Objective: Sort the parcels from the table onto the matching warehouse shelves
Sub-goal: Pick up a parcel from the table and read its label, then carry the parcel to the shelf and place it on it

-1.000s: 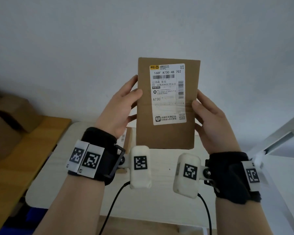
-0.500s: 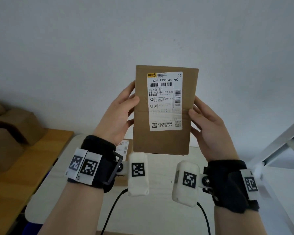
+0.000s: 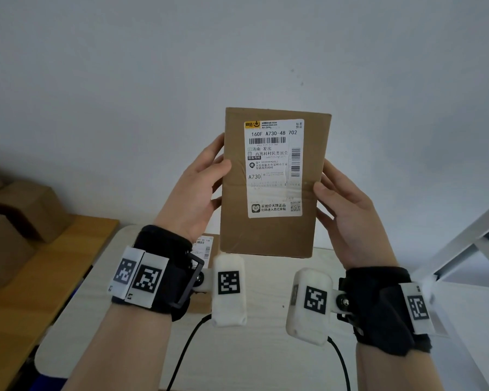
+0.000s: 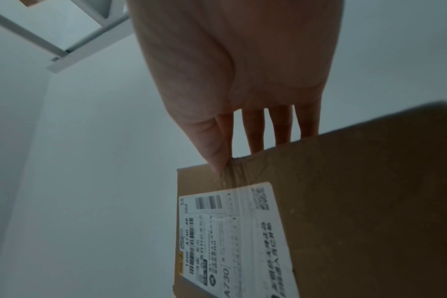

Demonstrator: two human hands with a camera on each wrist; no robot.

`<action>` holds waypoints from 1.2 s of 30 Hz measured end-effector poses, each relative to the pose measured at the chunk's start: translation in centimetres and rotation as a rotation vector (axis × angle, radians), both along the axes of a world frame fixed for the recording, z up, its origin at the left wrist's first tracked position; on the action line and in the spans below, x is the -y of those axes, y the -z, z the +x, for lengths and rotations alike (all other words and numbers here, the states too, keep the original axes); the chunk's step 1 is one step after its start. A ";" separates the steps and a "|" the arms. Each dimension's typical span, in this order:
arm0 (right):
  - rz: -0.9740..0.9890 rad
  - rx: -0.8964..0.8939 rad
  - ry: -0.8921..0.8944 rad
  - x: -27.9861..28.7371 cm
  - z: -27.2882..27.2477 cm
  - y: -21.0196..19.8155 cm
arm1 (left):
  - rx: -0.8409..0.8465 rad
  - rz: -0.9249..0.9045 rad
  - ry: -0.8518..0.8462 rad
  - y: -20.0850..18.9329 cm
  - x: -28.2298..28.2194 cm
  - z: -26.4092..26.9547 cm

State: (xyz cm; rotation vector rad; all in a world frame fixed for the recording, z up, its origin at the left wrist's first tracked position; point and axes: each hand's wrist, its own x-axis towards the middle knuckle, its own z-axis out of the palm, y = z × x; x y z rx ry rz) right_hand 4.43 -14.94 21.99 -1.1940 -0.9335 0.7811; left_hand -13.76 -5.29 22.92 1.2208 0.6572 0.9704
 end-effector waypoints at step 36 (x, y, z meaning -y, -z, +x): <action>-0.234 0.006 0.476 16.9 0.5 3.2 | -0.069 -0.228 0.428 4.8 9.3 8.1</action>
